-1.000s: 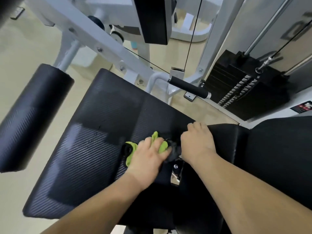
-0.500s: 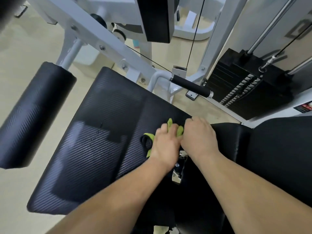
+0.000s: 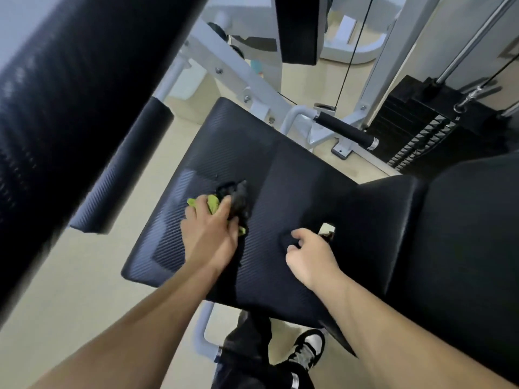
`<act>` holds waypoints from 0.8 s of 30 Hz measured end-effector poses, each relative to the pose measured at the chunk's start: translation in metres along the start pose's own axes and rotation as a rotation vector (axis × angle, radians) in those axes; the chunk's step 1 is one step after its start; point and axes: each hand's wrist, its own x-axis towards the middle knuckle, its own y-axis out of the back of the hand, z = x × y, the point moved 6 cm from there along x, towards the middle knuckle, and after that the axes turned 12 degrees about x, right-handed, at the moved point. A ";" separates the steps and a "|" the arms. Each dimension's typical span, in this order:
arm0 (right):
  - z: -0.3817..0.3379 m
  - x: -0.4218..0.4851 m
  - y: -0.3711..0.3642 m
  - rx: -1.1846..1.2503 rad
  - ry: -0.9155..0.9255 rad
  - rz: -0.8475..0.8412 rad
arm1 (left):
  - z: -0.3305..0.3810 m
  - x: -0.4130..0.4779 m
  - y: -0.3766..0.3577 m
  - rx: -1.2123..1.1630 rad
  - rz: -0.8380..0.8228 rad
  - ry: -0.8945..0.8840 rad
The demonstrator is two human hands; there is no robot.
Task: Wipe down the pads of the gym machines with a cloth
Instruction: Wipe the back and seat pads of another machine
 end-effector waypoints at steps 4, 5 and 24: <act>0.025 -0.021 -0.027 0.127 0.028 -0.020 | 0.046 -0.078 -0.021 -0.282 -0.221 -0.044; 0.029 -0.027 -0.036 0.154 0.032 -0.067 | 0.057 -0.091 -0.025 -0.387 -0.310 -0.094; 0.007 0.072 0.003 0.163 -0.162 0.434 | 0.073 0.037 0.009 -0.047 -0.323 -0.030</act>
